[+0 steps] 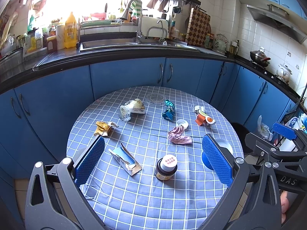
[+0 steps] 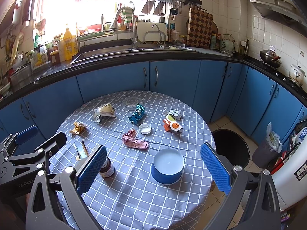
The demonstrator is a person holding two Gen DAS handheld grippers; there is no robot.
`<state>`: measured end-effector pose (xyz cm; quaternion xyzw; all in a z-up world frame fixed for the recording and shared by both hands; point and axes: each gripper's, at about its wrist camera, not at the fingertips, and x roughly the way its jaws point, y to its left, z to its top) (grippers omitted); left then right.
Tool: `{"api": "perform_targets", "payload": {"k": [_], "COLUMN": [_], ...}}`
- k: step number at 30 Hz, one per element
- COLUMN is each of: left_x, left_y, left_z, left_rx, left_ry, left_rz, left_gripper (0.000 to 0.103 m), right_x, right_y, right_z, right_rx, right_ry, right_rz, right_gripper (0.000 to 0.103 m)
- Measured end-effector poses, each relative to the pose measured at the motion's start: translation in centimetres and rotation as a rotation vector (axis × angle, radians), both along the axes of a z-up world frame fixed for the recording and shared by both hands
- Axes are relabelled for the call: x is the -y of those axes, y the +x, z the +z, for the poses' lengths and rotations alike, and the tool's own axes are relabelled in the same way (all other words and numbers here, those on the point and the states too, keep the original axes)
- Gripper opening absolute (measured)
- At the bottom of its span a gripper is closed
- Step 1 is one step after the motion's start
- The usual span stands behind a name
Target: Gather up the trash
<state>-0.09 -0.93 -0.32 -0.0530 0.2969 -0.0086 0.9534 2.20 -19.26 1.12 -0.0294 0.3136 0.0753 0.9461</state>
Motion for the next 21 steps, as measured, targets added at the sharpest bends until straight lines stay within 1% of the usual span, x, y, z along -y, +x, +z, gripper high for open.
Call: {"api": "perform_targets", "payload": {"k": [4, 10, 14, 18, 21], "left_x": [0.0, 0.0, -0.3, -0.6, -0.9], "left_y": [0.0, 0.2, 0.4, 0.9, 1.3], "left_z": [-0.2, -0.8, -1.2, -1.8, -3.1], "left_rx": [-0.003, -0.009, -0.02, -0.039, -0.069], "left_ry": [-0.003, -0.004, -0.009, -0.014, -0.016], "left_rz": [0.0, 0.003, 0.012, 0.024, 0.022], "left_gripper": [0.1, 0.1, 0.1, 0.1, 0.1], "right_x": [0.2, -0.3, -0.2, 0.0, 0.2], "right_y": [0.0, -0.3, 0.7, 1.3, 2.1], "right_z": [0.1, -1.0, -1.5, -2.5, -3.8], "right_rx": [0.001, 0.0, -0.012, -0.03, -0.054], "right_ry": [-0.003, -0.015, -0.039, -0.045, -0.054], "right_rz": [0.0, -0.006, -0.009, -0.008, -0.004], "right_gripper": [0.096, 0.096, 0.096, 0.096, 0.096]}}
